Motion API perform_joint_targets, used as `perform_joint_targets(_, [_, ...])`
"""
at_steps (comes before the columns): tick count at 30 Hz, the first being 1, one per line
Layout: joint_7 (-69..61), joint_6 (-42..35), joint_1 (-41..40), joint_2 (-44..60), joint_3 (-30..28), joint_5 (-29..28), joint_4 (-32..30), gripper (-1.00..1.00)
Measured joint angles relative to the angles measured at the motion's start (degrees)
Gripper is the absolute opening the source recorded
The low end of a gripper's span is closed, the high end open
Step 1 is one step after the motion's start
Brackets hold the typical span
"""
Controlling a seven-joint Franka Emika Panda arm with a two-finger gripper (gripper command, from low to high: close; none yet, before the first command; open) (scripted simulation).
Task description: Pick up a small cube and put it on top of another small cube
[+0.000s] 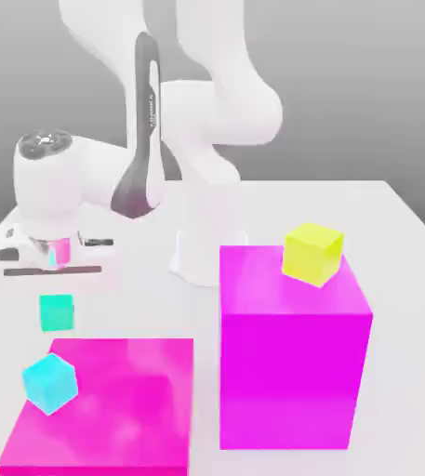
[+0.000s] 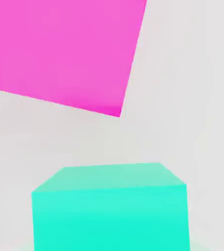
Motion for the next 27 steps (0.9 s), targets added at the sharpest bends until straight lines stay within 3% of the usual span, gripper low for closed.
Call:
perform_joint_targets(6, [-6.0, -1.0, 1.0, -2.8, 1.0, 8.0, -1.2, -1.0])
perform_joint_targets(13, [-16.5, -2.6, 2.6, -4.4, 0.4, 22.4, -2.0, -1.0])
perform_joint_targets(18, [-28.1, -13.5, 10.6, -7.8, 3.3, 29.6, 3.0, -1.0])
perform_joint_targets(27, [-46.1, -36.4, 24.3, -17.5, 10.4, 34.8, 13.7, -1.0])
